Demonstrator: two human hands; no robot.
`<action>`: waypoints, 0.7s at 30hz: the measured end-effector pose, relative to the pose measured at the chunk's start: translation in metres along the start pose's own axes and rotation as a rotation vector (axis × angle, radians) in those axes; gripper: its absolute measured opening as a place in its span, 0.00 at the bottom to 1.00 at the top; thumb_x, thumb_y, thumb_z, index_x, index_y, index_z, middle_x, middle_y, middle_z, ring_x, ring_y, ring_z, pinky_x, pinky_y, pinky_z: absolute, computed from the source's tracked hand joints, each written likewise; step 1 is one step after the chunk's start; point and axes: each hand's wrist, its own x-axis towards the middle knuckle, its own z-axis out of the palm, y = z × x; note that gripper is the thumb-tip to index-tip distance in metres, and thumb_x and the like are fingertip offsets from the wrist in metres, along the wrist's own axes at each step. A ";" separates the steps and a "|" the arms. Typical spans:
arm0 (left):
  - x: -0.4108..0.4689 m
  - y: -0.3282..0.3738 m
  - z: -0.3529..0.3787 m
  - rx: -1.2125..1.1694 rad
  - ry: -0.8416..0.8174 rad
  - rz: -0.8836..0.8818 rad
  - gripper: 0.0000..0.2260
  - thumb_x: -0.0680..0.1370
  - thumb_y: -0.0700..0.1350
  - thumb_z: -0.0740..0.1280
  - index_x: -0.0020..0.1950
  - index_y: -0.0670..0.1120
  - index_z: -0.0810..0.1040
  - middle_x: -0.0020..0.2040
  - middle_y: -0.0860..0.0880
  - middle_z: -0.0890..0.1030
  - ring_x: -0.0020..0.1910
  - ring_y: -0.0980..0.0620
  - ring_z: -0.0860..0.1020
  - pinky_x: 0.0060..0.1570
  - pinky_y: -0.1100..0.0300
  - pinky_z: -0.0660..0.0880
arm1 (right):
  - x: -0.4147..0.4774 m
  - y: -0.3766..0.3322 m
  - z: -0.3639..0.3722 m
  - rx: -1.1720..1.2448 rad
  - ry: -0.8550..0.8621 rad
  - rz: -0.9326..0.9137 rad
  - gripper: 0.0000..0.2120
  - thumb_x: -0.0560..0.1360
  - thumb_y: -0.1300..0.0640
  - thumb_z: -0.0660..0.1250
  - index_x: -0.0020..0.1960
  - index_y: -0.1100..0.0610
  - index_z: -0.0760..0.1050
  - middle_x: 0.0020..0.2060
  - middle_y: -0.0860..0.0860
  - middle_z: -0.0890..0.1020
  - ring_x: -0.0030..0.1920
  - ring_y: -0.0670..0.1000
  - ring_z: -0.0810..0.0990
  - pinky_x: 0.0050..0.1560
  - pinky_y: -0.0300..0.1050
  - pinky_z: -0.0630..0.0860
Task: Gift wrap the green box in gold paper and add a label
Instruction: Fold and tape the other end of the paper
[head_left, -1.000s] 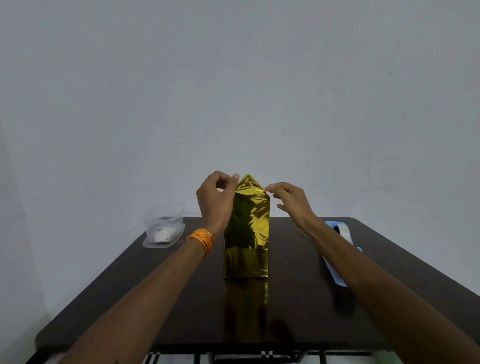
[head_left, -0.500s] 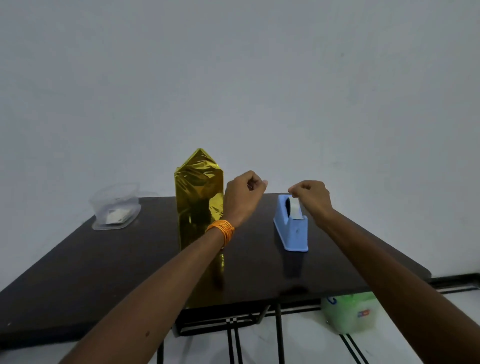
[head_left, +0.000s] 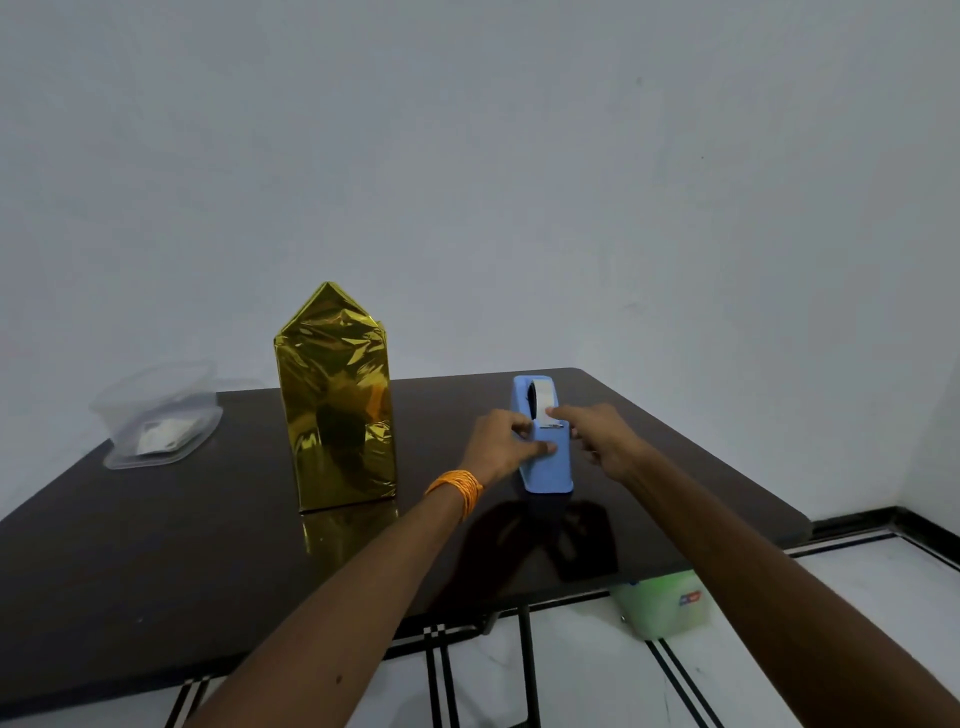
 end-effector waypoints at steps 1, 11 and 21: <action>0.000 -0.001 0.001 0.000 0.011 0.009 0.14 0.71 0.49 0.77 0.48 0.40 0.84 0.46 0.46 0.82 0.43 0.51 0.77 0.38 0.67 0.71 | 0.002 0.000 0.002 0.005 0.000 0.003 0.12 0.77 0.58 0.69 0.56 0.65 0.79 0.33 0.50 0.76 0.28 0.45 0.70 0.25 0.36 0.64; 0.002 -0.008 0.011 0.041 0.102 0.081 0.15 0.69 0.53 0.78 0.43 0.41 0.84 0.40 0.47 0.82 0.37 0.51 0.77 0.34 0.65 0.72 | 0.013 -0.009 0.003 -0.012 0.011 0.074 0.10 0.74 0.64 0.73 0.37 0.62 0.75 0.32 0.53 0.75 0.27 0.47 0.68 0.18 0.34 0.63; 0.002 -0.008 0.011 0.022 0.074 0.064 0.14 0.68 0.51 0.79 0.40 0.45 0.78 0.40 0.47 0.79 0.38 0.51 0.76 0.33 0.66 0.66 | 0.018 -0.020 0.008 -0.131 0.117 -0.049 0.12 0.71 0.59 0.77 0.45 0.68 0.82 0.42 0.58 0.85 0.39 0.52 0.80 0.40 0.46 0.76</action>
